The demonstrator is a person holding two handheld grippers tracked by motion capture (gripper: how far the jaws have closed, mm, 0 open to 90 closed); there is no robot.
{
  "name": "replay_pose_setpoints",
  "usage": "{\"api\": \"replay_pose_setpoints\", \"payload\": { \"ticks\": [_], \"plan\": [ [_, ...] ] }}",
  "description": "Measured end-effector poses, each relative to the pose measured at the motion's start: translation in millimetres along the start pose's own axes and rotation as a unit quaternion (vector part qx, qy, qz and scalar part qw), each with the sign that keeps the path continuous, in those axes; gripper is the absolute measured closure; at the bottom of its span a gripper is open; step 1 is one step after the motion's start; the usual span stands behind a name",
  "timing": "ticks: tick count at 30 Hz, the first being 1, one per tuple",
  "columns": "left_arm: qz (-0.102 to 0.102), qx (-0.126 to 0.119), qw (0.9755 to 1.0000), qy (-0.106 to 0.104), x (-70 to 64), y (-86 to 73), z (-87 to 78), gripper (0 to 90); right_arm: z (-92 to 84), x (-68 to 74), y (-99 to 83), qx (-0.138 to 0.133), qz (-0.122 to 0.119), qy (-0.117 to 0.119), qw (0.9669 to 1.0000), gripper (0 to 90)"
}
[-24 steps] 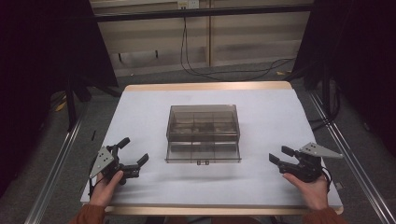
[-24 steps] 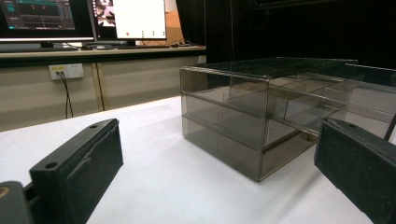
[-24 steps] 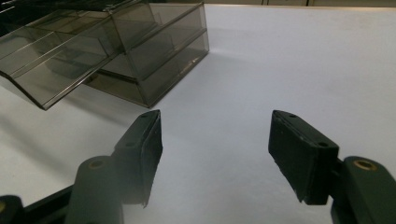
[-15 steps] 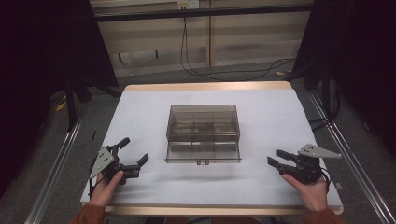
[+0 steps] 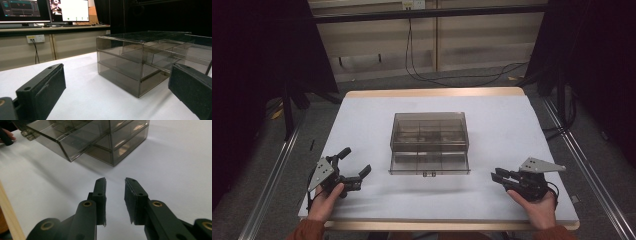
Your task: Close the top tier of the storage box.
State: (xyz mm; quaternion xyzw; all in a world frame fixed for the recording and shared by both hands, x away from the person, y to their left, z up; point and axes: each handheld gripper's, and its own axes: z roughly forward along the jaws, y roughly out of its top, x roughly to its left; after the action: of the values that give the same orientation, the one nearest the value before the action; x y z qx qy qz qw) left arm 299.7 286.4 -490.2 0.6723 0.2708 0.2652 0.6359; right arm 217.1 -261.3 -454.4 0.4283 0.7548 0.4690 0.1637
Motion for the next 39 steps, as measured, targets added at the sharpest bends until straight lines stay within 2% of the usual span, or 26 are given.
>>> {"api": "replay_pose_setpoints", "payload": {
  "ticks": [3, 7, 8, 15, 29, 39],
  "plan": [
    [0.001, 0.001, 1.0, 0.0, 0.2, 0.0, -0.1, 1.0, 1.7, 4.8, 0.7, 0.0, -0.009, 0.021, 0.9997, 77.6],
    [-0.001, -0.002, 1.0, 0.0, -0.4, 0.0, 0.1, 1.0, 3.3, 9.8, 1.0, 0.005, -0.013, 0.031, 0.9994, 79.9],
    [-0.001, -0.002, 1.0, 0.001, -0.4, 0.0, 0.1, 1.0, 4.8, 13.0, 1.2, 0.006, -0.018, 0.043, 0.9989, 82.5],
    [-0.003, -0.002, 1.0, 0.0, -0.4, -0.1, 0.3, 1.0, 11.4, 22.4, 1.7, 0.024, -0.036, 0.07, 0.9966, 88.3],
    [-0.003, -0.002, 1.0, -0.002, -0.3, -0.1, 0.2, 1.0, 19.5, 41.0, 5.5, 0.031, -0.046, 0.102, 0.9933, 90.0],
    [0.0, -0.001, 1.0, -0.002, 0.2, 0.0, 0.0, 1.0, 24.5, 50.6, 7.8, 0.033, -0.055, 0.116, 0.9912, 90.0]
  ]
}}
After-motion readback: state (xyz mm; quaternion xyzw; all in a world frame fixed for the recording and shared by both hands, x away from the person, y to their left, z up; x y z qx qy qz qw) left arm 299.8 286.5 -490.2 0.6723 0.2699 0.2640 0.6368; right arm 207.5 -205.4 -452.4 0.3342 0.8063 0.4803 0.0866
